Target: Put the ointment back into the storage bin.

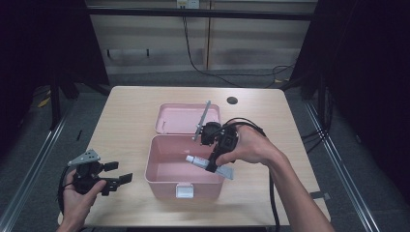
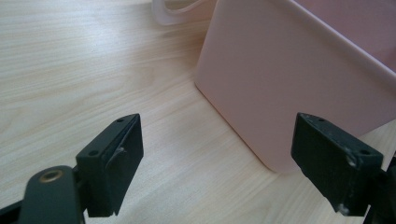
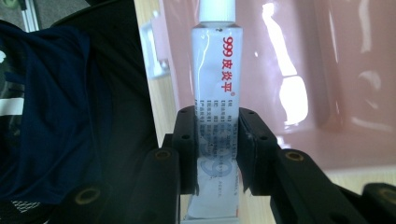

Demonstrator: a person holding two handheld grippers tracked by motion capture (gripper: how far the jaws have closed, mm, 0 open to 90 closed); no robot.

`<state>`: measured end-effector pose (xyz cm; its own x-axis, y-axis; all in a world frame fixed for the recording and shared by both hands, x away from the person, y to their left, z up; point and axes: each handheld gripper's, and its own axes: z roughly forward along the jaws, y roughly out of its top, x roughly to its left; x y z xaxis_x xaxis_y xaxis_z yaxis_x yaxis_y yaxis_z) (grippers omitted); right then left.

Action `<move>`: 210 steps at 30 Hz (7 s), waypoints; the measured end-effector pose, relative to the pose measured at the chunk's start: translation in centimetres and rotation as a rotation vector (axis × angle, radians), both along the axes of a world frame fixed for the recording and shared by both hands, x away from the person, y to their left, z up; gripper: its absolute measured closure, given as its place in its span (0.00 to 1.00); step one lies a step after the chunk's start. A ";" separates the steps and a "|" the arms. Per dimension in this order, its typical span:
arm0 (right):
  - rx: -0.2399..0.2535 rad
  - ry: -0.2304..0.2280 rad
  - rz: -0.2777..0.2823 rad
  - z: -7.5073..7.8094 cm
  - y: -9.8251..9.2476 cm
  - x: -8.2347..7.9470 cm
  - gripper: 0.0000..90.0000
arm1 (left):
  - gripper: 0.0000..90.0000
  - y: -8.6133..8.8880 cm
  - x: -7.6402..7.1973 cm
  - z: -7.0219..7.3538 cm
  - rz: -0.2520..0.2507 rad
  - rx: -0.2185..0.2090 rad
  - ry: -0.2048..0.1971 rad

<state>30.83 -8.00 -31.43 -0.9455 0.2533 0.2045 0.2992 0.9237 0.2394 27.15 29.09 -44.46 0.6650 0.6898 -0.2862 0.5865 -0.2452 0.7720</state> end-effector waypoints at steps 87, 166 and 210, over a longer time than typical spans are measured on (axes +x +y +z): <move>-0.063 0.175 0.177 -12.3 8.4 2.5 0.79 | 0.19 0.2 0.0 0.1 0.003 -0.005 -0.003; 0.014 0.099 0.121 -9.5 7.2 2.3 0.68 | 0.19 0.1 0.0 0.0 0.005 -0.007 0.000; 0.010 -0.024 0.034 -3.7 2.6 0.9 0.60 | 0.19 0.1 0.0 0.1 0.003 -0.007 0.000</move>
<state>31.75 -5.44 -35.08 -0.9583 0.2189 0.1838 0.2615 0.9309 0.2551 27.12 29.14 -44.40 0.6632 0.6895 -0.2911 0.5873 -0.2384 0.7734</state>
